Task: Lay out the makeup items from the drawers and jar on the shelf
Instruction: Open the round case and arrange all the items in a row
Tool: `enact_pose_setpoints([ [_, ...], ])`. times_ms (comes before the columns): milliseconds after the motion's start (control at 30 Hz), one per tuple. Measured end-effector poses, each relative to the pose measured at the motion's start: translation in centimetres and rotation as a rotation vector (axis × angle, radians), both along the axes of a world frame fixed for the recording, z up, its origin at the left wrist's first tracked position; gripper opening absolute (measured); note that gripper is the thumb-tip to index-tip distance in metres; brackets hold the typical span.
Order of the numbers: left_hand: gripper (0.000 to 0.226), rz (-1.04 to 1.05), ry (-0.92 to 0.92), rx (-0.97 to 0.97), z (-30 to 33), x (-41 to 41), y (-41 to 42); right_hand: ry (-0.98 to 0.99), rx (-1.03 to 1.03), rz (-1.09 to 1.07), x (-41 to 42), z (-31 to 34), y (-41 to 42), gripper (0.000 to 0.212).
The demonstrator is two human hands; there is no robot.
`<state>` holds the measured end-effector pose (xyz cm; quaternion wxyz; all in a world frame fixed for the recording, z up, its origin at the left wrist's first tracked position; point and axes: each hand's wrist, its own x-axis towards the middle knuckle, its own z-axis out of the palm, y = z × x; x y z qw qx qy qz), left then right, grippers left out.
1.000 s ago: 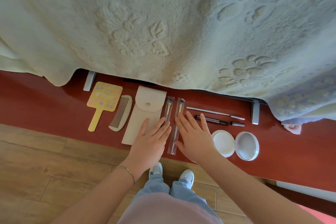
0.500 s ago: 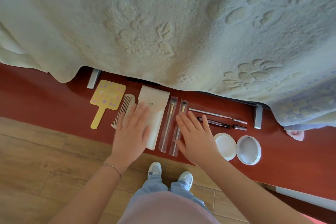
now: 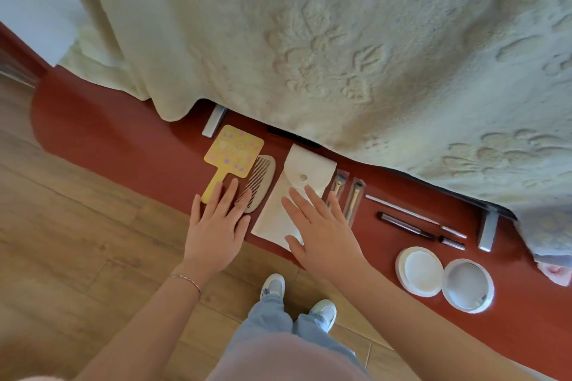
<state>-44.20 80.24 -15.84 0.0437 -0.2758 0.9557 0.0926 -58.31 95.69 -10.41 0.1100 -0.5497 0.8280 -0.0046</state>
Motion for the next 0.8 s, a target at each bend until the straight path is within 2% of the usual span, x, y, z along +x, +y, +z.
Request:
enact_pose_setpoints([
  [467,0.046,-0.098,0.061,-0.06,-0.1,0.0,-1.3,0.039,0.022,0.1,0.0,-0.2,-4.7,0.058],
  [667,0.053,0.051,0.066,-0.025,0.1,-0.1,-2.3,0.107,0.122,0.109,0.2,-1.4,-6.6,0.051],
  [800,0.054,0.05,0.044,-0.021,-0.3,0.1,-2.6,0.106,0.128,0.103,0.2,-1.4,-6.5,0.051],
])
